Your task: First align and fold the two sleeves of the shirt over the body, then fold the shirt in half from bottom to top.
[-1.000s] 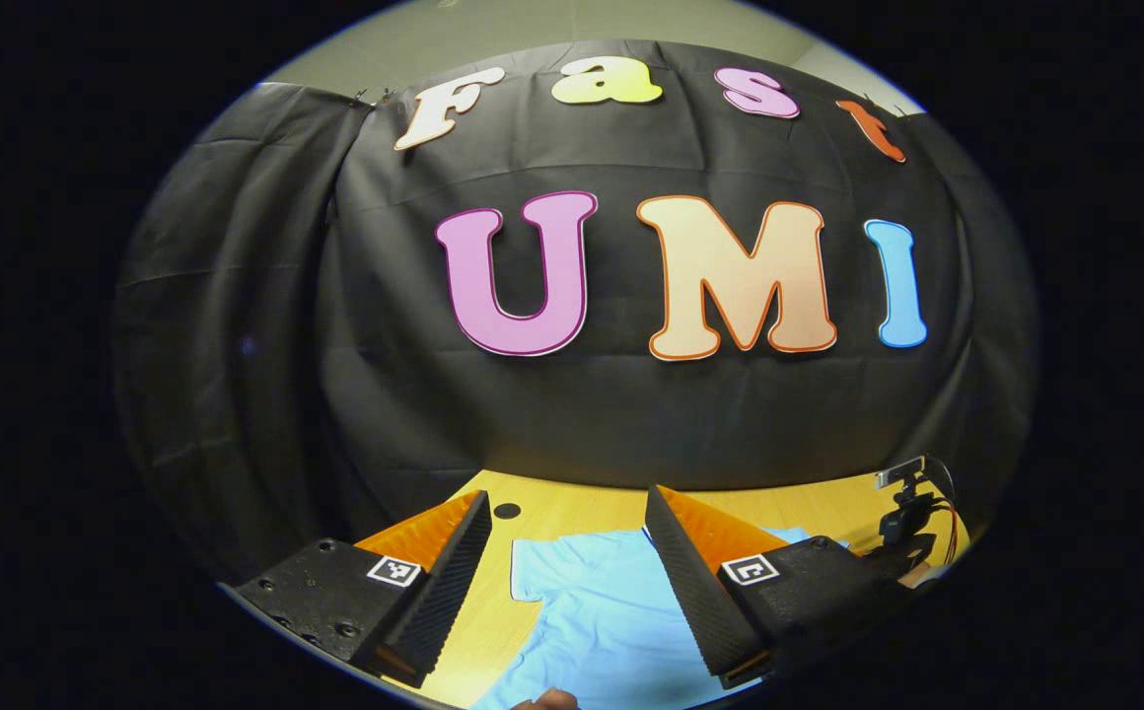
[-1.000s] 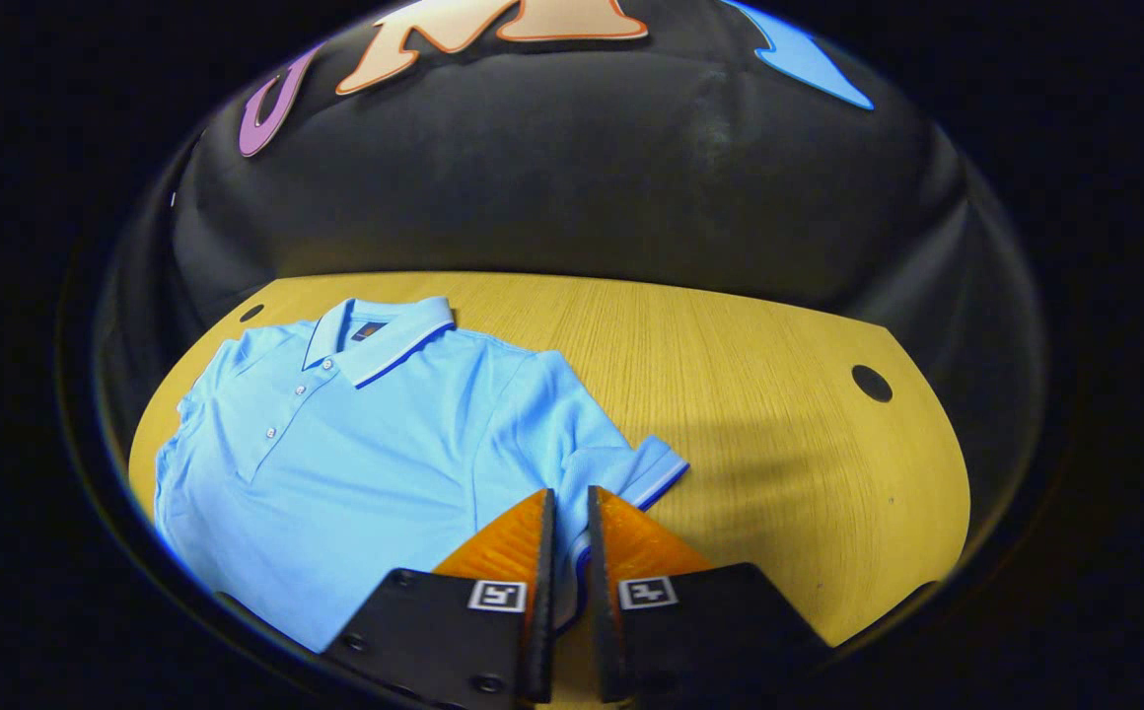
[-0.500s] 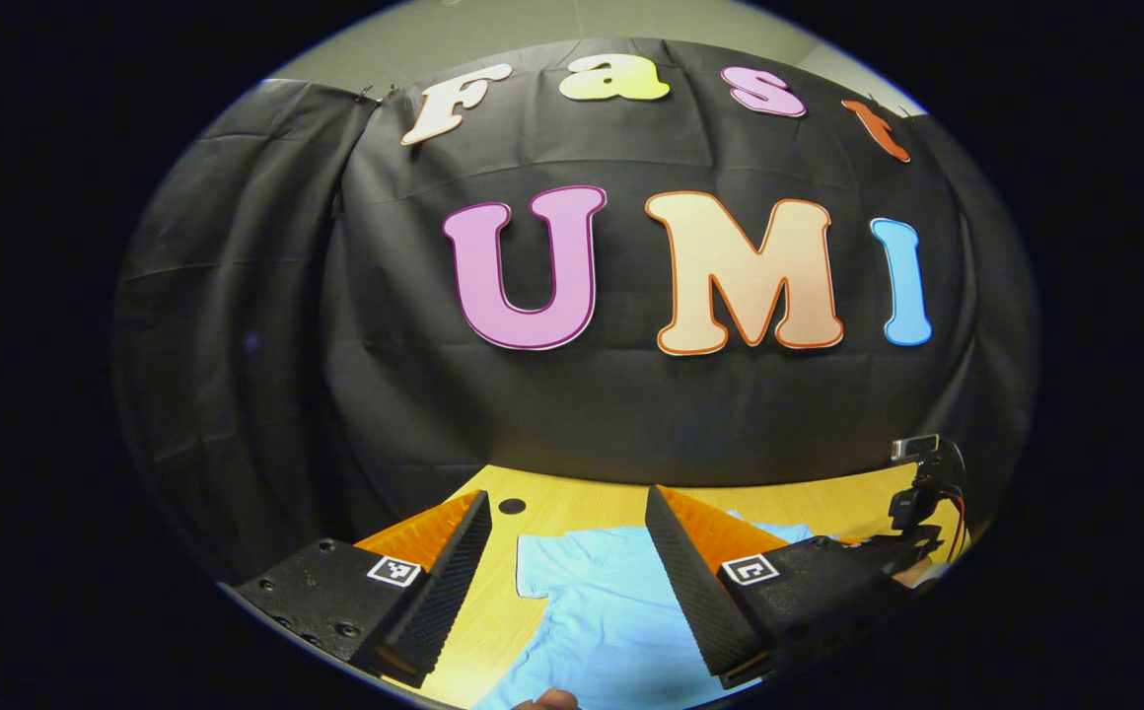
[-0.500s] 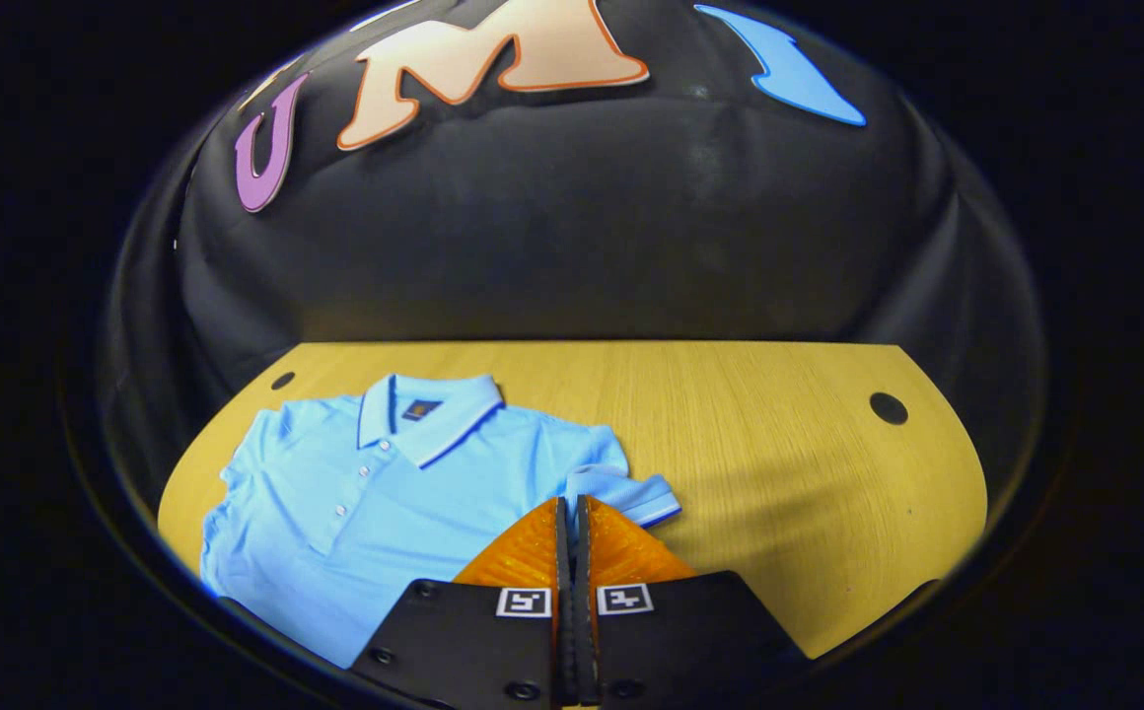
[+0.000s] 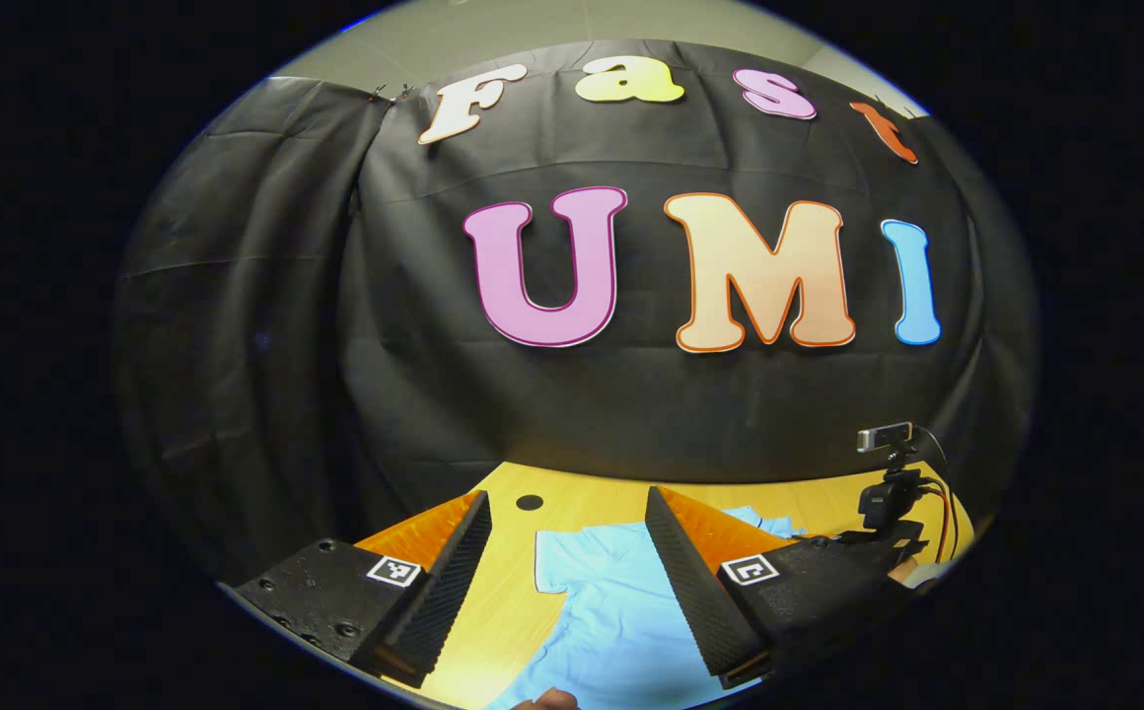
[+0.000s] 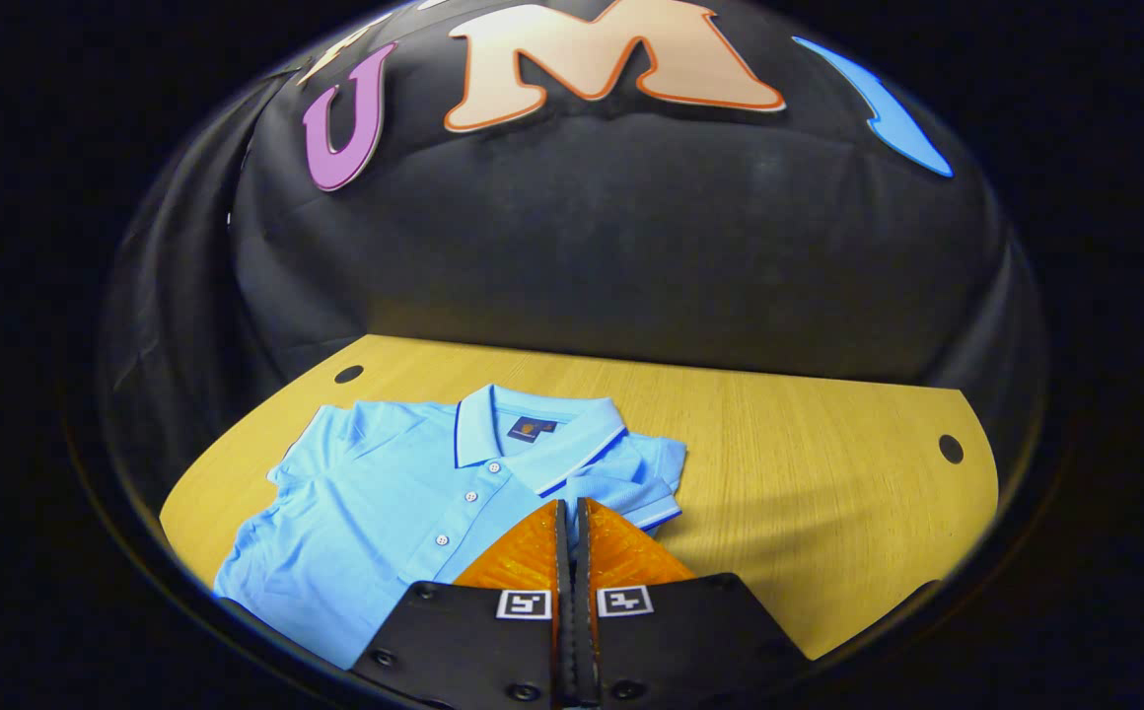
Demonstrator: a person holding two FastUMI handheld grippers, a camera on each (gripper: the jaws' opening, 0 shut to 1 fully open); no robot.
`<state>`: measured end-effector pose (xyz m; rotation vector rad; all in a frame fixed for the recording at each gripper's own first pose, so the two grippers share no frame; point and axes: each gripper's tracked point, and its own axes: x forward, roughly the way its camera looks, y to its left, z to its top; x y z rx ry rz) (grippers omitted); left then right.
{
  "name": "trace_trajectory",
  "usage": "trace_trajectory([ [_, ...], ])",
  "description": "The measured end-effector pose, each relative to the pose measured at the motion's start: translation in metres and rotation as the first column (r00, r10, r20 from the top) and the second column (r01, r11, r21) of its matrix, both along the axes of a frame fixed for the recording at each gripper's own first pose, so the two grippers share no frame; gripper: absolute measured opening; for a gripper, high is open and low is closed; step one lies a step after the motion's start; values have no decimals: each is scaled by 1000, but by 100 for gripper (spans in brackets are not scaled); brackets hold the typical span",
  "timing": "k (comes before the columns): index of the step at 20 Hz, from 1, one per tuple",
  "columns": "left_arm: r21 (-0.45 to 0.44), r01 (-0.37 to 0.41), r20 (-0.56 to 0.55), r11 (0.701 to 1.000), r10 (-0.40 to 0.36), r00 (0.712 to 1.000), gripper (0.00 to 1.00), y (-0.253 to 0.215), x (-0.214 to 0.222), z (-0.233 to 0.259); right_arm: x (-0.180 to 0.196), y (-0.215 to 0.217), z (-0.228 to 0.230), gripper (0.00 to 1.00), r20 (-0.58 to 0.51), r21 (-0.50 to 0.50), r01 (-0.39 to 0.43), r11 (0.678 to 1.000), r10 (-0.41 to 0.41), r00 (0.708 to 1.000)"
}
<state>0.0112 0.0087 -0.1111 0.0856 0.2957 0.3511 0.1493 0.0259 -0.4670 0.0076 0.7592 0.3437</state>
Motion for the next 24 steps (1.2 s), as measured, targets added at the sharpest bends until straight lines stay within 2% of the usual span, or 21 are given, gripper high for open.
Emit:
trace_trajectory([
  [3,-7,-28,-9,1000,28,1000,94,10,-9,-6,-10,18,-11,2,-49,8,-26,1000,27,998],
  [4,-9,-31,-8,999,31,999,94,11,-9,-6,-17,22,-8,12,-68,31,-27,999,29,997],
  [5,-8,-33,-9,999,33,999,94,13,-9,-8,-15,23,-2,24,-62,56,-19,998,23,998],
  [8,-2,-5,-12,1000,5,1000,94,13,-4,-15,-7,7,29,95,-1,76,14,997,-14,1000],
  [11,-10,42,-11,999,-42,999,95,14,9,-26,-11,-15,64,95,47,73,45,996,-48,998],
  [12,-21,59,-12,998,-59,998,94,15,15,-32,-16,-23,75,98,62,64,55,996,-59,996],
  [14,-60,83,-23,995,-84,996,94,19,27,-47,-27,-36,93,94,85,42,77,996,-80,993],
  [15,-87,94,-37,992,-98,995,95,21,33,-57,-33,-42,100,98,91,30,93,995,-96,991],
  [16,-112,104,-52,988,-110,993,94,25,38,-67,-40,-47,106,94,95,23,112,993,-113,989],
  [17,-131,110,-66,985,-120,991,94,30,43,-78,-46,-48,112,98,97,16,133,991,-134,986],
  [24,-199,140,-153,970,-172,973,95,72,81,-147,-106,-66,123,98,74,-103,233,967,-226,971],
])
